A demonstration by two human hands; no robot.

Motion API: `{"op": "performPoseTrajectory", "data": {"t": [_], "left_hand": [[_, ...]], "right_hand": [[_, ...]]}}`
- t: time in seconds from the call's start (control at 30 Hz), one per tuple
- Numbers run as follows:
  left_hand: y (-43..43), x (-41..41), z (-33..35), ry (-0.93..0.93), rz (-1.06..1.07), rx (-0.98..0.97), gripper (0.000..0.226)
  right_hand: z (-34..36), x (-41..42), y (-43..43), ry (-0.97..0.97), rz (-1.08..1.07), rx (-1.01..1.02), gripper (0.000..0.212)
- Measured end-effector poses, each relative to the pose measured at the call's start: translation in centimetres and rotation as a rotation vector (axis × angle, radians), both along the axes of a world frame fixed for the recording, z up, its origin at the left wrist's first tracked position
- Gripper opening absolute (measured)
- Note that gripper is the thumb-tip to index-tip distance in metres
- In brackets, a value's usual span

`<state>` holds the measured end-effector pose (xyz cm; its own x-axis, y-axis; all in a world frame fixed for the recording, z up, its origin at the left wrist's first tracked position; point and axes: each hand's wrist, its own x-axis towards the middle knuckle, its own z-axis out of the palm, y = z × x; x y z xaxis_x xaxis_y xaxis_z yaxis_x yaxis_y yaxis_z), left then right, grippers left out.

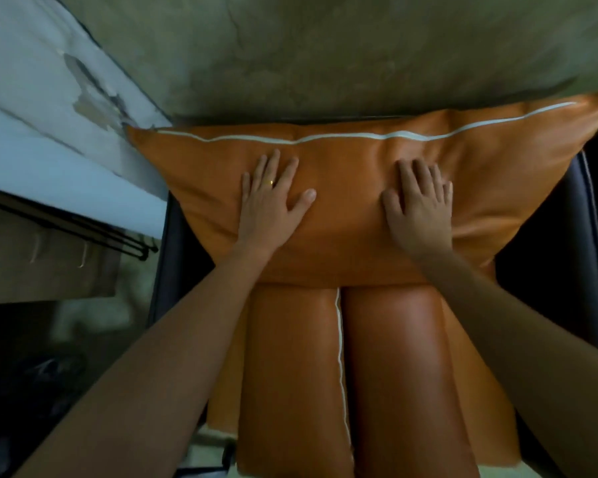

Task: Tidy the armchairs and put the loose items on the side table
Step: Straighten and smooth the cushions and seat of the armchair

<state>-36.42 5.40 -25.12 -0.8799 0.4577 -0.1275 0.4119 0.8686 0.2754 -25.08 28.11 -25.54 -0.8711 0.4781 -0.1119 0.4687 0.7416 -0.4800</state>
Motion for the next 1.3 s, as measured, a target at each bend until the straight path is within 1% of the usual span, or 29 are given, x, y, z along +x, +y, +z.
{"op": "performPoseTrajectory", "data": {"t": [0.07,0.13,0.23,0.3,0.4,0.5,0.57,0.63,0.73,0.8,0.87,0.97,1.03,1.07,1.13,1.2,1.23,1.3], "left_hand": [[-1.1,3.6,-0.2,0.016,0.045,0.024,0.072],[-2.3,7.3,-0.6,0.007,0.065,0.044,0.073],[-4.5,13.2,-1.3,-0.063,0.123,0.120,0.080],[-6.3,17.1,-2.0,-0.125,0.220,0.169,0.084],[-9.5,22.0,-3.2,-0.315,0.460,0.246,0.088],[-12.9,25.3,-4.6,-0.505,0.678,0.341,0.093],[-14.6,26.8,-5.4,-0.594,0.829,0.393,0.099],[-15.8,27.7,-6.2,-0.680,0.911,0.418,0.102],[-16.8,28.1,-7.3,-0.846,0.910,0.479,0.098],[-17.2,28.0,-7.9,-0.934,0.890,0.531,0.090],[-17.6,27.8,-8.4,-1.003,0.907,0.568,0.088],[-18.6,27.2,-9.3,-1.085,0.986,0.619,0.094],[-19.4,27.2,-9.8,-1.159,0.993,0.652,0.102],[-19.6,27.2,-9.6,-1.185,0.984,0.685,0.103],[-19.6,27.7,-8.6,-1.186,0.946,0.779,0.092],[-19.8,28.6,-7.2,-1.132,0.890,0.821,0.079],[-20.2,29.2,-6.6,-1.095,0.864,0.809,0.080],[-21.5,30.4,-5.1,-1.007,0.821,0.712,0.095]], "right_hand": [[-0.4,3.4,-2.6,0.067,0.011,0.023,0.061],[-1.0,6.3,-4.9,0.080,0.037,0.023,0.066],[-1.8,9.2,-7.4,0.085,0.044,-0.106,0.072],[-2.3,10.8,-8.8,0.074,0.061,-0.207,0.073],[-3.3,13.4,-11.0,0.025,0.121,-0.347,0.073],[-4.8,16.0,-12.7,-0.063,0.213,-0.423,0.074],[-6.1,17.3,-13.9,-0.152,0.217,-0.497,0.075],[-7.3,18.3,-15.4,-0.226,0.203,-0.577,0.074],[-8.6,19.4,-18.0,-0.276,0.167,-0.664,0.068],[-8.9,19.9,-19.4,-0.247,0.094,-0.677,0.067],[-9.0,20.1,-20.4,-0.220,0.029,-0.686,0.071],[-9.0,20.4,-21.3,-0.203,-0.025,-0.683,0.075],[-8.7,20.6,-21.8,-0.215,-0.057,-0.652,0.080],[-8.4,20.6,-22.0,-0.223,-0.074,-0.644,0.082],[-7.8,20.6,-22.1,-0.233,-0.108,-0.665,0.087],[-7.2,20.8,-22.2,-0.232,-0.148,-0.748,0.086],[-6.8,21.2,-22.4,-0.230,-0.175,-0.816,0.083],[-6.2,22.2,-23.3,-0.213,-0.249,-0.975,0.075]]}}
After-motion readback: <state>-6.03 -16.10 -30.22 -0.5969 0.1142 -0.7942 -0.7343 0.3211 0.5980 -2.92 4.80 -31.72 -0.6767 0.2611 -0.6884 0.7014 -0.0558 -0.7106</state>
